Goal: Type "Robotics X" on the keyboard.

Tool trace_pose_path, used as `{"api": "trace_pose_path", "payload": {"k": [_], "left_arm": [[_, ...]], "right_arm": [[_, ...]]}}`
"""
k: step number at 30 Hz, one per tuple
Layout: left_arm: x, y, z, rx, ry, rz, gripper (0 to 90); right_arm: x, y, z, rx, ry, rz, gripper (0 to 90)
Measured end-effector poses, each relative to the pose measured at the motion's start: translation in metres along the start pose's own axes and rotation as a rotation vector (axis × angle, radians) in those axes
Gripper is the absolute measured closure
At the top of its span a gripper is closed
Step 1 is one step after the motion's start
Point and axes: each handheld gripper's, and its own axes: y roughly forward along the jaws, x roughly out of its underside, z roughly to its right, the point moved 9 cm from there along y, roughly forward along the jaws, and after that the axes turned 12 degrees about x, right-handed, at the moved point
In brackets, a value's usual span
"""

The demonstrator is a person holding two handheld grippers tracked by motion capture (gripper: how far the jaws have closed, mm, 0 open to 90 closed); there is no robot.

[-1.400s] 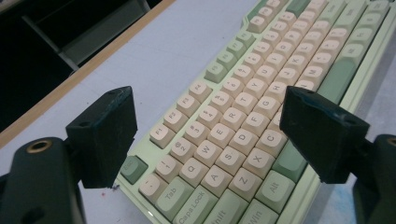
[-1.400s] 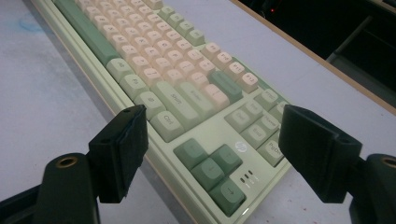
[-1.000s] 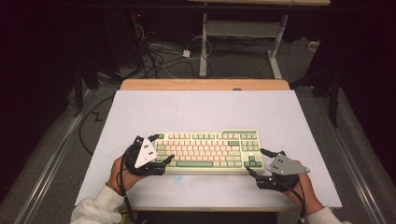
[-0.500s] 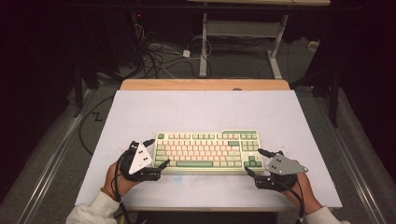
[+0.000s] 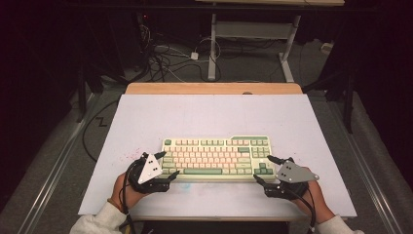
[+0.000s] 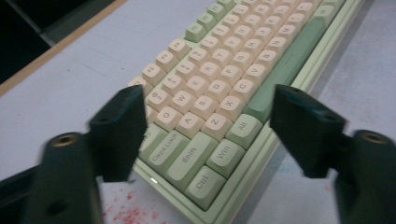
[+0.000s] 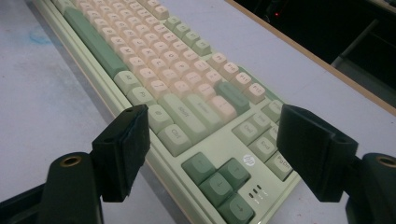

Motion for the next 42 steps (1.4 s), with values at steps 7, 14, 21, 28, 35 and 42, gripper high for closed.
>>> {"api": "trace_pose_path", "payload": {"k": [7, 14, 21, 28, 35, 42], "left_arm": [[-0.003, 0.004, 0.004, 0.077, -0.043, -0.013, 77.0], [-0.010, 0.021, 0.012, 0.125, -0.028, -0.061, 87.9], [-0.018, 0.042, 0.017, 0.155, -0.003, -0.097, 87.9], [-0.010, 0.055, 0.018, 0.133, 0.021, -0.169, 87.9], [-0.019, 0.043, 0.017, 0.123, 0.033, -0.112, 87.8], [-0.022, 0.033, 0.011, 0.099, 0.024, -0.079, 87.6]], "right_arm": [[0.000, -0.001, 0.001, 0.001, 0.002, 0.000, 26.4], [0.001, -0.001, 0.001, 0.003, 0.001, 0.000, 26.4], [0.002, 0.000, 0.001, 0.002, -0.003, -0.005, 26.4], [0.003, 0.000, 0.001, 0.004, -0.004, -0.010, 26.4], [0.003, -0.001, 0.002, 0.008, -0.009, -0.007, 26.4], [0.002, -0.002, 0.004, 0.012, -0.003, -0.006, 26.4]]}}
